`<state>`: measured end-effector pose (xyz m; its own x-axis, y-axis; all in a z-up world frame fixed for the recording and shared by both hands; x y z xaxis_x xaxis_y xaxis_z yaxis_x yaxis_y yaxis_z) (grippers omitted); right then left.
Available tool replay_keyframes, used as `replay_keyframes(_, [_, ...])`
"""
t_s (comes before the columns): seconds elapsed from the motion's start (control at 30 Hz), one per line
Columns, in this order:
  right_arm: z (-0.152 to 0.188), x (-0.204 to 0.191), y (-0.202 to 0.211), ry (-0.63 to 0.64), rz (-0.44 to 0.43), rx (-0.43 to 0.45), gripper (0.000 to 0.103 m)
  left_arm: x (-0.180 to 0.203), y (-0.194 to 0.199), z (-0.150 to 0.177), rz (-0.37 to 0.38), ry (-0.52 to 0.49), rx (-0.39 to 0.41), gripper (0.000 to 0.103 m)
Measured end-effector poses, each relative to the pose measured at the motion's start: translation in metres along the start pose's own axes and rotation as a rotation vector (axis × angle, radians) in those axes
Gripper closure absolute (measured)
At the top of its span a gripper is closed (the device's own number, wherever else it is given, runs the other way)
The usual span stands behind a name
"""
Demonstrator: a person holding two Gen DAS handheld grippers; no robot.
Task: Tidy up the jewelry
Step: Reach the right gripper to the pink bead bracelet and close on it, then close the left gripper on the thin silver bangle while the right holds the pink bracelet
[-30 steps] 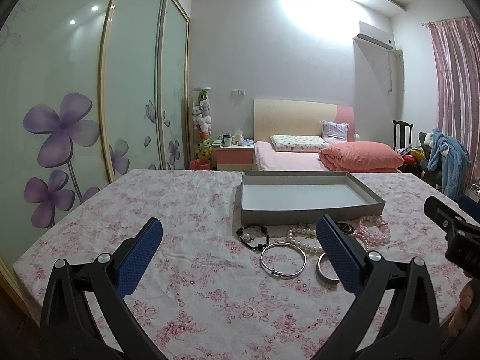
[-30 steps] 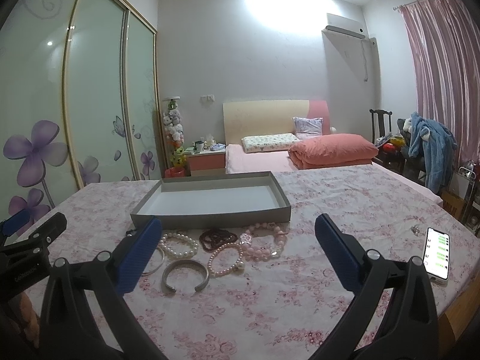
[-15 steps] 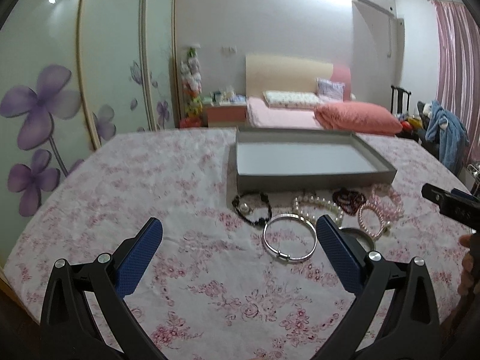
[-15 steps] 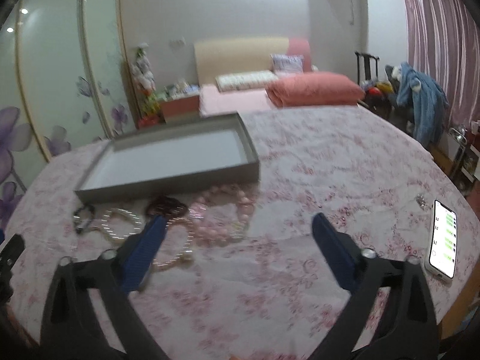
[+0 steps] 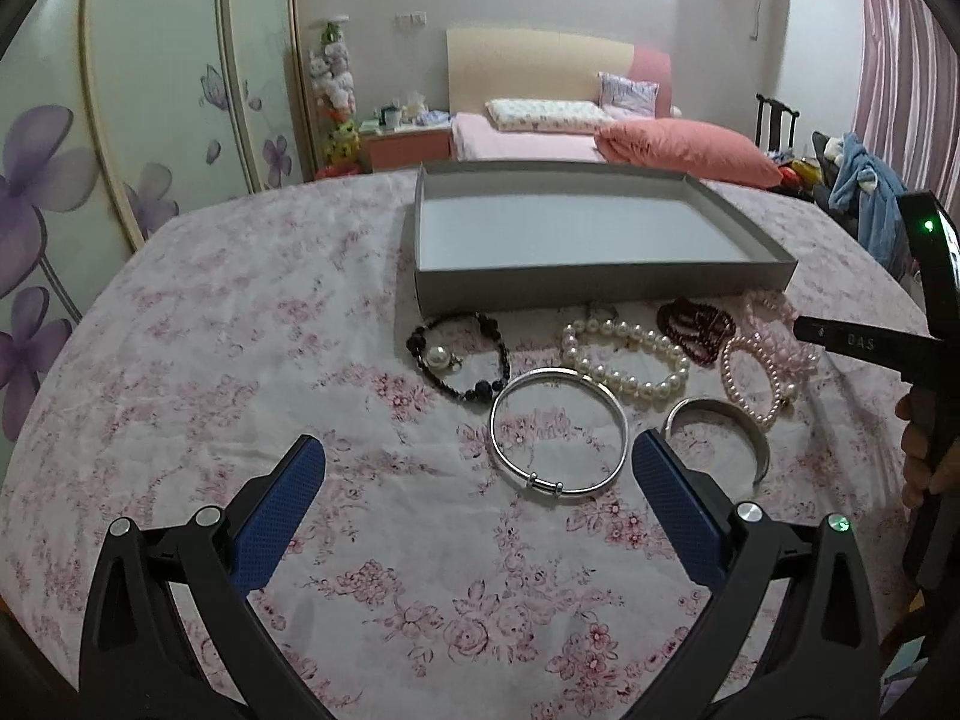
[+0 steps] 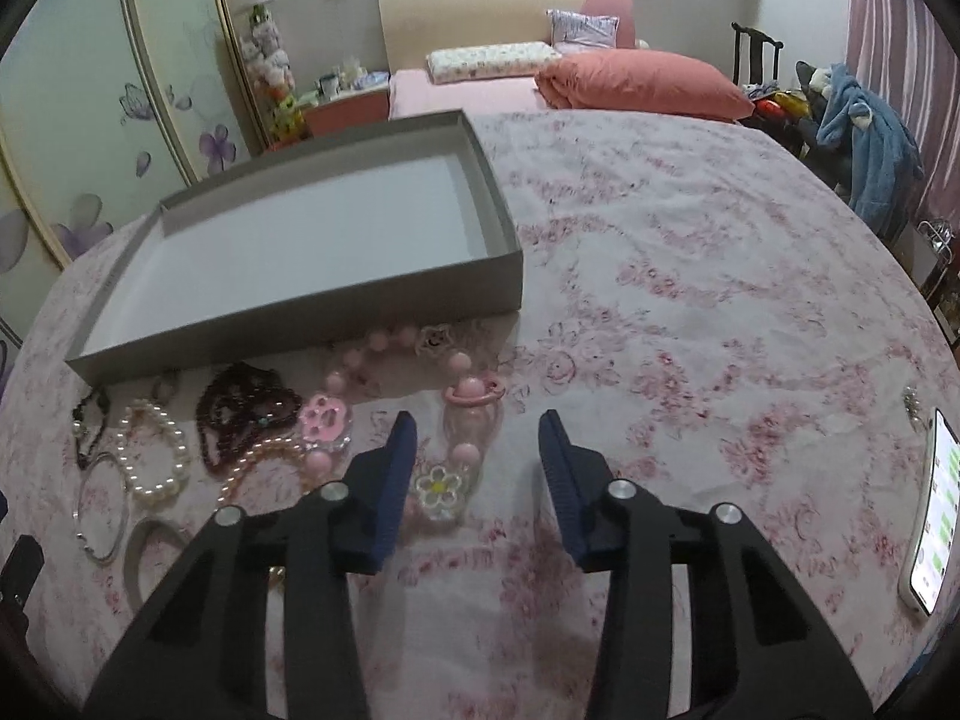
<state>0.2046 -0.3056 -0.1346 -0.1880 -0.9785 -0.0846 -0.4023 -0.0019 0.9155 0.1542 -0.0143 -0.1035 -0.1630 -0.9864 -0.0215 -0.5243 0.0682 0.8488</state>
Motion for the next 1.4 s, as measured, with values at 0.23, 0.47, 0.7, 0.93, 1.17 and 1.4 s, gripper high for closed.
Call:
replay_keyframes(0.23, [-0.008,-0.006,-0.008,0.032,0.045,0.006,0.075,0.002,-0.020,0.000,0.007,-0.007,-0.075,0.002])
replay_keyframes(0.47, [-0.007,0.003,-0.007,0.042,0.041,0.016,0.081,0.013,-0.032,-0.002,0.028,-0.031,-0.135,0.002])
replay_keyframes(0.7, [-0.006,0.006,-0.007,0.032,0.029,0.018,0.081,0.027,-0.046,-0.009,0.014,-0.053,-0.168,0.005])
replay_keyframes(0.93, [-0.007,0.008,-0.007,0.028,0.018,0.018,0.081,0.027,-0.051,-0.015,0.012,-0.038,-0.160,0.020])
replay_keyframes(1.17, [-0.005,0.008,-0.007,0.024,0.003,0.019,0.081,0.025,-0.048,-0.015,0.009,-0.037,-0.141,0.032])
replay_keyframes(1.4, [-0.003,0.011,-0.005,0.019,-0.024,0.023,0.081,0.024,-0.047,-0.015,0.010,-0.037,-0.141,0.032])
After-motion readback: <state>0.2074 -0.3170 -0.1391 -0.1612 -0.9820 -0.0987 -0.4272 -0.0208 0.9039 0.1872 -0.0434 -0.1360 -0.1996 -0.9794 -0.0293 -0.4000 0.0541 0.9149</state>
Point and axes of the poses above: each gripper's, at about its wrist camera, not at the fingertips, and y roughly against the way its jaws point, x to its right, z to its underside, the point moved 6 cm from there along -y, roughly the way its jaws point, and after that the axes turned 14 degrees about -x, right-handed, at the moved point
